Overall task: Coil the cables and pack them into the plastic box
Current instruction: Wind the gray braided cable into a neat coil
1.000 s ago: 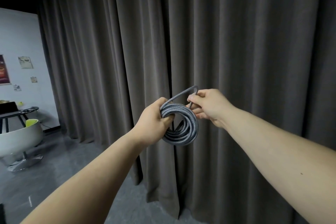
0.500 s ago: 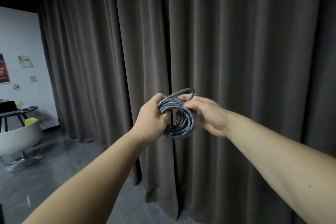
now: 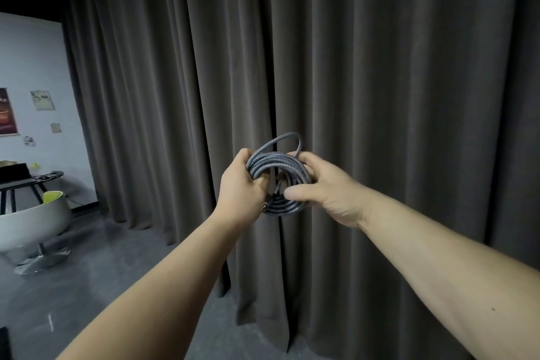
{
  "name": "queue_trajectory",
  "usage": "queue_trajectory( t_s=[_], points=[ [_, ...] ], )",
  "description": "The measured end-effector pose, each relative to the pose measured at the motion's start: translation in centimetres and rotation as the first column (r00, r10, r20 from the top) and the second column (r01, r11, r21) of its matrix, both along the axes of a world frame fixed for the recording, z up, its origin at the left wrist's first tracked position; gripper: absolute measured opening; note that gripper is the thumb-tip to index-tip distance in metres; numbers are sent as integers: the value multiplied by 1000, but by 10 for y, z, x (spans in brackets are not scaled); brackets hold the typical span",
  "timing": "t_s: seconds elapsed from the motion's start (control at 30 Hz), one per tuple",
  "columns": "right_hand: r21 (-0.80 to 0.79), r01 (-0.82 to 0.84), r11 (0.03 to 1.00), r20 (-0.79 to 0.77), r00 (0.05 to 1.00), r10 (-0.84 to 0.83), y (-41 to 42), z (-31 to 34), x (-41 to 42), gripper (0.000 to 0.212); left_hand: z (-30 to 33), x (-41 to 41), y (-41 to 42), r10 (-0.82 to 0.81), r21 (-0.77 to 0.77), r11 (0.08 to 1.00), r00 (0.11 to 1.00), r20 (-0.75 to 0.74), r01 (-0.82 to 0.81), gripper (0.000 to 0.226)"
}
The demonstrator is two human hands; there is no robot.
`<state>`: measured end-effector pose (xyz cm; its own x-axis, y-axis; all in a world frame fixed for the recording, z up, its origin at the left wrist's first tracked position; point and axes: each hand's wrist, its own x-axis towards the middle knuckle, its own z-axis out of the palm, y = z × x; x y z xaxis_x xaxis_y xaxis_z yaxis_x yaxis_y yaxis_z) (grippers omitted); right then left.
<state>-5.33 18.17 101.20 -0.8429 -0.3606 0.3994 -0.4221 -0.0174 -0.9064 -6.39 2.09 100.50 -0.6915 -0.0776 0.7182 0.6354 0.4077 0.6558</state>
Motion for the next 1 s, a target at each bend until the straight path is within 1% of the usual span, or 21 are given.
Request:
queue_trajectory(
  t_s=[0.1,0.17,0.23,0.33,0.37,0.43,0.5,0.57,0.63,0.7,0.8,0.93,0.97,1.0],
  points=[
    [17,68,998,-46,997,-67,0,4,0,37,-1,2,2,-9,16,1000,1000,-12,9,8],
    [41,90,995,-62,994,-88,0,6,-1,37,-2,4,2,-2,11,1000,999,-36,3,10],
    [57,101,993,-76,992,-97,-2,5,-1,38,-2,4,1,17,2,1000,998,-56,-17,19],
    [25,108,994,-84,991,-106,-6,2,1,30,-3,5,2,18,18,1000,998,-56,-17,27],
    [29,143,989,-102,985,-139,-8,1,1,30,-4,5,4,13,23,1000,998,-56,-12,28],
    [42,220,975,-154,965,-211,-12,-2,-1,39,-4,6,6,3,30,1000,998,-63,-1,29],
    [82,295,952,-220,937,-271,-14,-2,-1,45,-4,6,7,-5,36,999,997,-73,8,29],
    [132,359,924,-275,909,-314,-14,-1,-3,42,-3,6,7,-5,40,999,997,-79,8,29],
    [151,375,915,-304,898,-318,-13,2,-5,38,-4,6,7,6,35,999,997,-82,-3,29],
    [177,376,909,-304,900,-313,-12,4,-5,44,-5,6,7,21,43,999,996,-86,-18,28],
    [289,412,864,-280,900,-335,-7,1,-3,51,-2,2,2,80,117,991,993,-83,-70,27],
    [353,433,829,-245,898,-365,-7,-1,-2,43,1,-4,-5,144,158,979,987,-68,-132,27],
    [387,445,808,-250,894,-372,-6,2,0,40,0,-5,-8,157,161,976,986,-61,-146,25],
    [438,472,765,-285,880,-380,-5,5,2,37,0,-6,-10,175,165,973,983,-54,-164,21]
  ],
)
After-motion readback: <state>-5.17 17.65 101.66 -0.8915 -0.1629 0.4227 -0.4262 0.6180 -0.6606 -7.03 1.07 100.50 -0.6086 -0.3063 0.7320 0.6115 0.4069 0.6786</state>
